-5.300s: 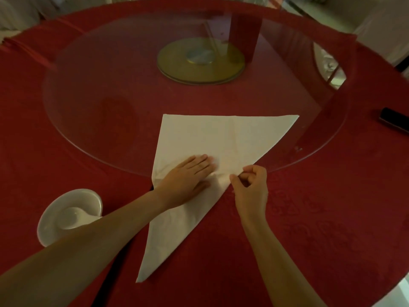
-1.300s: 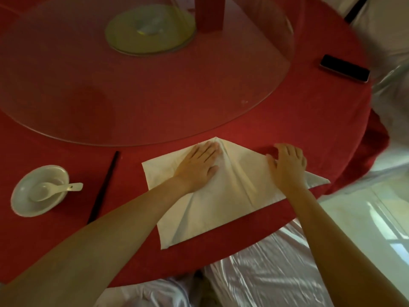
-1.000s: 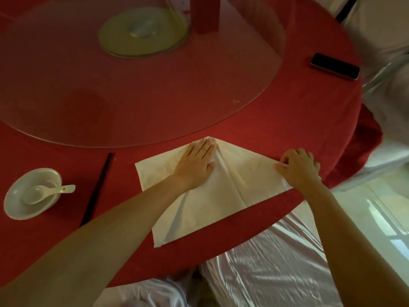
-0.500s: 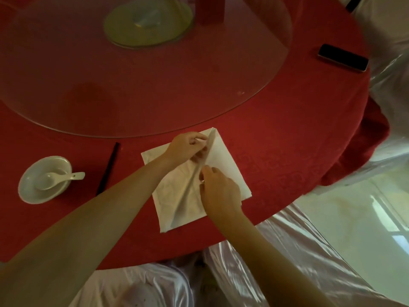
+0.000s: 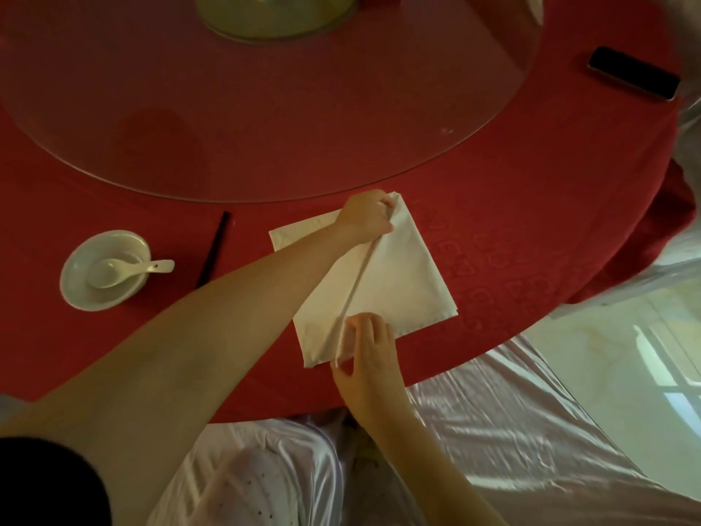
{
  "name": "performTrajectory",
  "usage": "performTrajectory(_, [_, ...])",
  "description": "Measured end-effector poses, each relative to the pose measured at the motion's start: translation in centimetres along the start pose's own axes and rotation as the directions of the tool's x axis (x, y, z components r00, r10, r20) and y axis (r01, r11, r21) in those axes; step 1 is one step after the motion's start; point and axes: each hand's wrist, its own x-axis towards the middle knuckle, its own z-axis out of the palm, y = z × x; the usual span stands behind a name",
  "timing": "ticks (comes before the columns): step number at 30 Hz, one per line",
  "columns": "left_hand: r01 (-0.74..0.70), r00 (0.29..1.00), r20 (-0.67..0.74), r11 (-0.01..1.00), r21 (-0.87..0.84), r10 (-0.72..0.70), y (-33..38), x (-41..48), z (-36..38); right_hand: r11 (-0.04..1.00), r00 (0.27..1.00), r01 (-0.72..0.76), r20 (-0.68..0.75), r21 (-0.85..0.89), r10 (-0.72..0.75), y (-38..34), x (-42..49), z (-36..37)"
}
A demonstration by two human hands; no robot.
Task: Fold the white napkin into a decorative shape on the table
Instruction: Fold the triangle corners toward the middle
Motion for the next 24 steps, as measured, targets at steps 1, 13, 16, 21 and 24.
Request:
performTrajectory(1, [0.001, 1.0, -0.001, 1.0, -0.009, -0.001, -0.1, 0.0, 0.0, 0.999, 1.0, 0.012, -0.026, -0.037, -0.013, -0.1, -0.1, 0.1])
performTrajectory(13, [-0.013, 0.987, -0.161, 0.992, -0.122, -0.007, -4.5, -3.3, -2.1, 0.959, 0.983, 0.115, -0.11, -0.257, -0.148, -0.2, -0.2, 0.3])
performTrajectory(16, [-0.041, 0.941, -0.331, 0.996, 0.081, 0.066, -7.2, -4.9, -2.8, 0.943, 0.978, 0.144, -0.105, -0.3, -0.182, -0.4, 0.1, 0.6])
performTrajectory(21, [-0.116, 0.936, -0.3, 0.966, 0.229, 0.184, -9.2, -8.2, -1.9, 0.915, 0.959, 0.251, -0.046, -0.315, -0.279, 0.2, 0.2, 1.5])
performTrajectory(24, [-0.165, 0.927, -0.297, 0.959, 0.231, 0.231, -9.6, -10.8, -0.9, 0.912, 0.943, 0.324, 0.011, -0.253, -0.332, 0.7, -0.2, 1.5])
